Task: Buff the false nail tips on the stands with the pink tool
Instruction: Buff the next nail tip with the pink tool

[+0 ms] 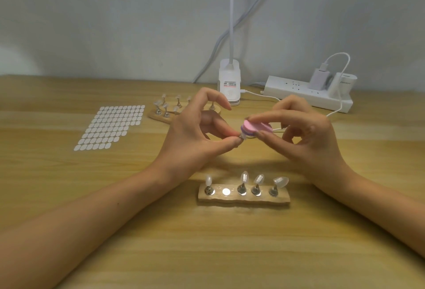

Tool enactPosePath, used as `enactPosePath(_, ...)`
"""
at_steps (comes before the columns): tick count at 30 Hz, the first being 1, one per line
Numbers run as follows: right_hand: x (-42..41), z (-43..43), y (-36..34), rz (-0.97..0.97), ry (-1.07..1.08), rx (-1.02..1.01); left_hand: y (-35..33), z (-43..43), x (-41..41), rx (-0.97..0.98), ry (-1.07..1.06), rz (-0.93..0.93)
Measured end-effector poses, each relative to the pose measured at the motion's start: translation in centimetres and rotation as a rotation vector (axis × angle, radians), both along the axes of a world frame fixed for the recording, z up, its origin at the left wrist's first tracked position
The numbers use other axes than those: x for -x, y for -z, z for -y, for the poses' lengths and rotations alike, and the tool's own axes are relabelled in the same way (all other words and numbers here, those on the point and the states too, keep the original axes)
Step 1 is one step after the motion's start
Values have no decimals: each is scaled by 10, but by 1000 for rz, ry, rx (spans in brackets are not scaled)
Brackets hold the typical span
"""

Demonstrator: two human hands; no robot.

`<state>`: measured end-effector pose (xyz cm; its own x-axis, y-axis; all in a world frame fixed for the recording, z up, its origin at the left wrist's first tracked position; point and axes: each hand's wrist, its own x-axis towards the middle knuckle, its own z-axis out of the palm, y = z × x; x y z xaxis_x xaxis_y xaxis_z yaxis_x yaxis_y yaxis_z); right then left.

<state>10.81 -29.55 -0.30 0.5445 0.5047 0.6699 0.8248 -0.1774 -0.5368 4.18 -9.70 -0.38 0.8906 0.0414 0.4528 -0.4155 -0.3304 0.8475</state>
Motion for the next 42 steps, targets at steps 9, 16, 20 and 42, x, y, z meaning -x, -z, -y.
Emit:
enactPosePath(9, 0, 0, 2, 24, -26, 22, 0, 0, -1, 11, 18, -21)
enactPosePath(16, -2, 1, 1, -57, 55, -30, 1, -2, -3, 49, 38, -33)
enactPosePath(20, -1, 2, -1, -123, 14, -99, 2, -3, -4, 104, 75, -47)
enactPosePath(42, 13, -18, -51, -498, -214, 14, -31, -7, 6, 244, 203, -101)
